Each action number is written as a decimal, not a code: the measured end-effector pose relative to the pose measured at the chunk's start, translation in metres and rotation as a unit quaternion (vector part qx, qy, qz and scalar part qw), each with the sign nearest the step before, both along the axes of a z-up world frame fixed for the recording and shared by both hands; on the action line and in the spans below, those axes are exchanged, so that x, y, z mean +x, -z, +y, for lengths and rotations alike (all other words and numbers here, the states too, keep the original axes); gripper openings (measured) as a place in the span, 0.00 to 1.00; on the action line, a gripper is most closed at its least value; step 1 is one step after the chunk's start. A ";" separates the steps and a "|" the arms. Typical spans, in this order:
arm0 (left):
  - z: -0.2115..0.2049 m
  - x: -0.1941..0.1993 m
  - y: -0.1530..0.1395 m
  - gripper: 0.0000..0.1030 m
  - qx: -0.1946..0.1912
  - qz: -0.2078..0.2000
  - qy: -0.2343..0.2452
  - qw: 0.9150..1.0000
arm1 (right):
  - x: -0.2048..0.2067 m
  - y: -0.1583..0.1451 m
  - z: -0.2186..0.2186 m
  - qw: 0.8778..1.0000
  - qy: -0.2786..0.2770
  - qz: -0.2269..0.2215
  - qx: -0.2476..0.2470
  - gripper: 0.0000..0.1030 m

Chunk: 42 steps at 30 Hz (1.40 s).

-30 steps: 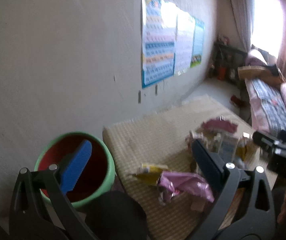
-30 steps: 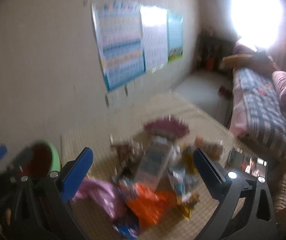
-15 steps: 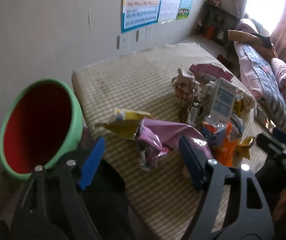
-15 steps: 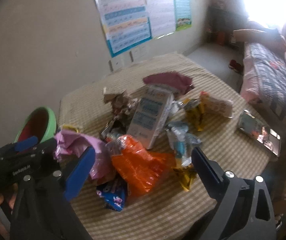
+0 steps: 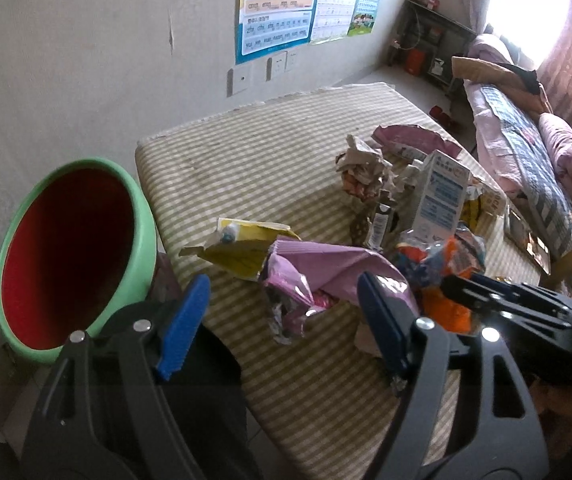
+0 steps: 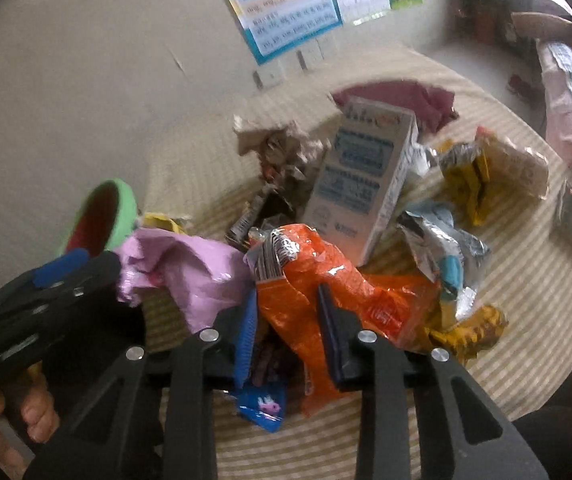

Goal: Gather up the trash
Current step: 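Grasp the orange wrapper with the right gripper while the left grasps the pink wrapper, then carry both wrappers over the green bin and open both grippers to drop them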

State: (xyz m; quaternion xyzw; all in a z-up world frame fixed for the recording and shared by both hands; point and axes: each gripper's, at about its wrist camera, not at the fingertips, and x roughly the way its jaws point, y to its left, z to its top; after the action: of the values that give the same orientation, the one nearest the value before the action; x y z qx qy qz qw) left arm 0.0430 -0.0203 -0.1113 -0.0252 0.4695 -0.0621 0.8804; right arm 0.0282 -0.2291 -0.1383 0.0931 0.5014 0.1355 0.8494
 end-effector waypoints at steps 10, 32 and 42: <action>0.011 0.020 0.017 0.36 -0.017 0.041 -0.007 0.999 | -0.010 -0.013 -0.013 0.999 0.014 -0.036 0.024 0.27; 0.088 -0.011 -0.070 0.11 -0.027 -0.111 -0.083 0.990 | -0.024 -0.048 0.008 0.996 0.003 -0.092 -0.006 0.27; 0.148 -0.022 -0.062 0.11 0.065 -0.142 -0.176 0.972 | 0.001 -0.063 0.083 0.993 -0.070 -0.084 0.040 0.27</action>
State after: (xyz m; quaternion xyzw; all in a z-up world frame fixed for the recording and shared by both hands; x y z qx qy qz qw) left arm 0.0214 0.1274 -0.0497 -0.0416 0.3313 0.1215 0.9348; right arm 0.0293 -0.1458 -0.0756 0.0798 0.4278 0.2220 0.8725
